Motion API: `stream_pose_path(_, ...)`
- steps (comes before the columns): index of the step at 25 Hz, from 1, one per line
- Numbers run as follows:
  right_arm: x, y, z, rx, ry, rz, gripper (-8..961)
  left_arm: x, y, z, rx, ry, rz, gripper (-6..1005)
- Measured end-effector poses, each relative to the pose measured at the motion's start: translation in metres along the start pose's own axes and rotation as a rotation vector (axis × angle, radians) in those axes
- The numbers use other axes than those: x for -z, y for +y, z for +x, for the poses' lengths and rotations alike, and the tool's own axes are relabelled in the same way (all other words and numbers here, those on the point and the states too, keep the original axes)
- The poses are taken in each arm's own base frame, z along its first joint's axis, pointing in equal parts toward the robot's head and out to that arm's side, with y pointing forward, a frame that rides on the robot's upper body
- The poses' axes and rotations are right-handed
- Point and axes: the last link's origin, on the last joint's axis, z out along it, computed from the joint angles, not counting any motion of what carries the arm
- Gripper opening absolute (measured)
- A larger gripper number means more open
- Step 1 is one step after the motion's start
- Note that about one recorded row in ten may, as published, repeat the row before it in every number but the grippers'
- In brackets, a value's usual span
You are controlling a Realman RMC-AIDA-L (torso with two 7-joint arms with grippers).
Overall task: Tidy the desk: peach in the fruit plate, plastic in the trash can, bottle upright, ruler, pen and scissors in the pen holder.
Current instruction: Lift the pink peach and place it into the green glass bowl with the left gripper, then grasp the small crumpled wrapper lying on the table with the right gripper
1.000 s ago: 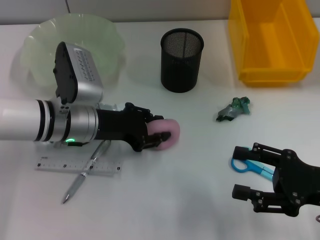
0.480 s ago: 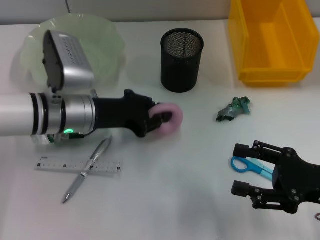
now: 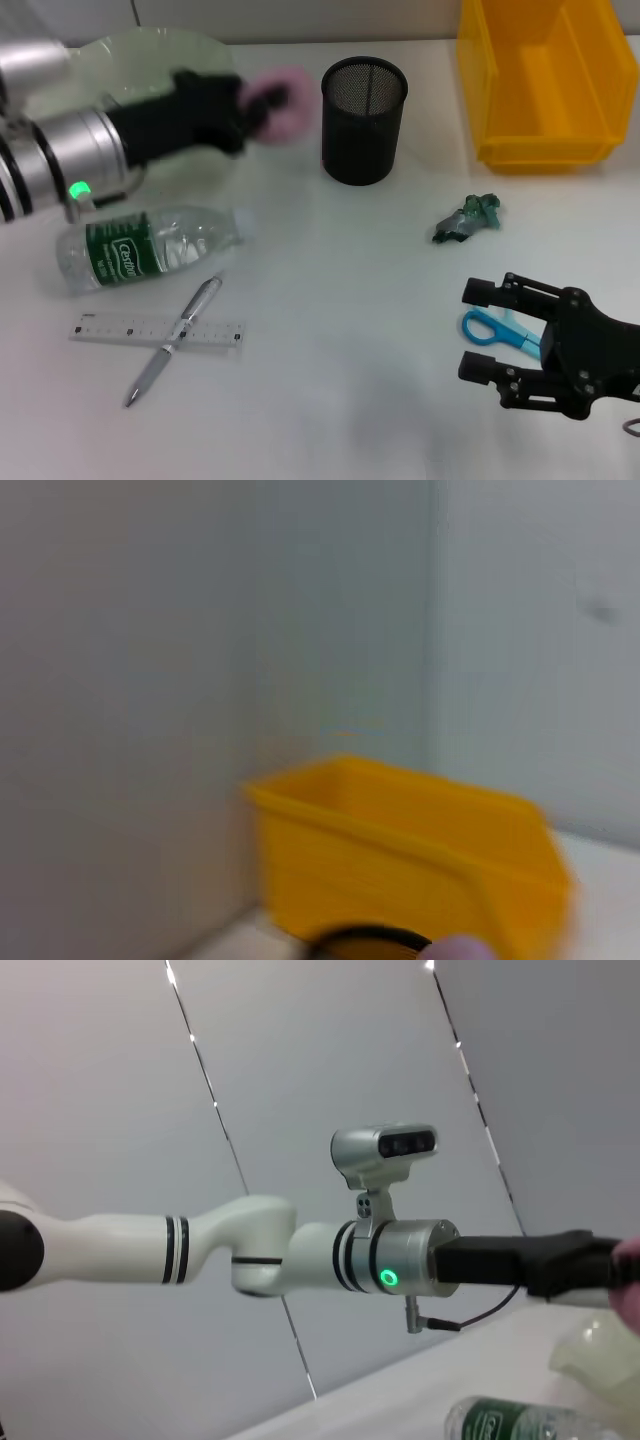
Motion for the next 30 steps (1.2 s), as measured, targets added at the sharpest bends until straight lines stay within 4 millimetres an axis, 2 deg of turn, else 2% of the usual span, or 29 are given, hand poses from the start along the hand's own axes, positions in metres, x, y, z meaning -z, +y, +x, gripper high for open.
stream_pose_path(3,-0.002,0.0,0.0,0.001,-0.01,-0.004,816,0.006,-0.021,0.005,0.057,0.06,0.131,150)
stream_pose_path(7,-0.004,0.0,0.002,-0.005,-0.008,-0.002,816,0.009,-0.04,0.006,0.025,0.075,0.27,152)
stream_pose_path(10,-0.005,0.0,0.002,-0.01,-0.012,-0.001,817,0.009,-0.048,0.0,-0.011,0.037,0.346,154)
stream_pose_path(11,-0.005,0.001,0.003,-0.014,-0.016,-0.001,817,0.006,-0.052,-0.008,-0.024,-0.005,0.381,155)
stream_pose_path(16,-0.006,0.0,0.003,-0.017,-0.016,0.002,817,0.005,-0.058,-0.021,-0.013,-0.067,0.429,159)
stream_pose_path(27,-0.009,-0.003,0.001,-0.009,-0.012,0.0,816,0.01,-0.061,-0.027,0.0,-0.083,0.455,204)
stream_pose_path(30,-0.009,-0.003,0.002,-0.01,-0.011,0.002,816,0.01,-0.061,-0.027,0.0,-0.083,0.454,326)
